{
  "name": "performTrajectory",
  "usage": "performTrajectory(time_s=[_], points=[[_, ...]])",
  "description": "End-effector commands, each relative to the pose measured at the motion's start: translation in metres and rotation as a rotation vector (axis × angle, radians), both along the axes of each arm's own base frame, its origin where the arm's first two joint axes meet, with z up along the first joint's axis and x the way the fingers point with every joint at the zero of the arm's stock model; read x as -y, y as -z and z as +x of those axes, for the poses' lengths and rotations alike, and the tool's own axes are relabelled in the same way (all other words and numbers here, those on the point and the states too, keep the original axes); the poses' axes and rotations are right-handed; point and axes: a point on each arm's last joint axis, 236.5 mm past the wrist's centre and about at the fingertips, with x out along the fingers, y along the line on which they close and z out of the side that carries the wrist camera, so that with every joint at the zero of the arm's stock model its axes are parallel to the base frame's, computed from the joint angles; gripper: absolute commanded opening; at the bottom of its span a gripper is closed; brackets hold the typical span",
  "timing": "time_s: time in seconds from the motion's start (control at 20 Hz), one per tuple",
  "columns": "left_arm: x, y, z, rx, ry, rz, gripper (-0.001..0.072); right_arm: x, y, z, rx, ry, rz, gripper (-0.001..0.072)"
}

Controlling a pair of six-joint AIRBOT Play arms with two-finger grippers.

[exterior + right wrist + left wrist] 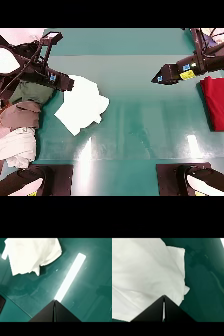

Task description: Fold the shirts.

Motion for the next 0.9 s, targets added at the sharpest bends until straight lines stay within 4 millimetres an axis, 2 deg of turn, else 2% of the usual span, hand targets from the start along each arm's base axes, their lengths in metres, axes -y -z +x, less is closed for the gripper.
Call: performTrajectory(time_s=[0.0,0.6,0.8,0.85], points=[[0.0,0.0,0.0,0.0,0.001,0.0,0.0049,0.0,-0.001,0.0,0.001,-0.001,0.001,0.0017],[0.0,0.0,0.0,0.002,0.0,-0.001,0.0049,0.0,-0.001,0.0,0.001,-0.001,0.001,0.0017],[0.003,-0.008,0.014,0.063,-0.015,-0.024,0.0049,-0.003,-0.006,0.009,0.037,0.018,0.021,0.0017],[0.003,-0.009,0.017,0.076,-0.02,-0.026,0.009,-0.003,-0.006,0.008,0.035,0.016,0.024,0.0017]])
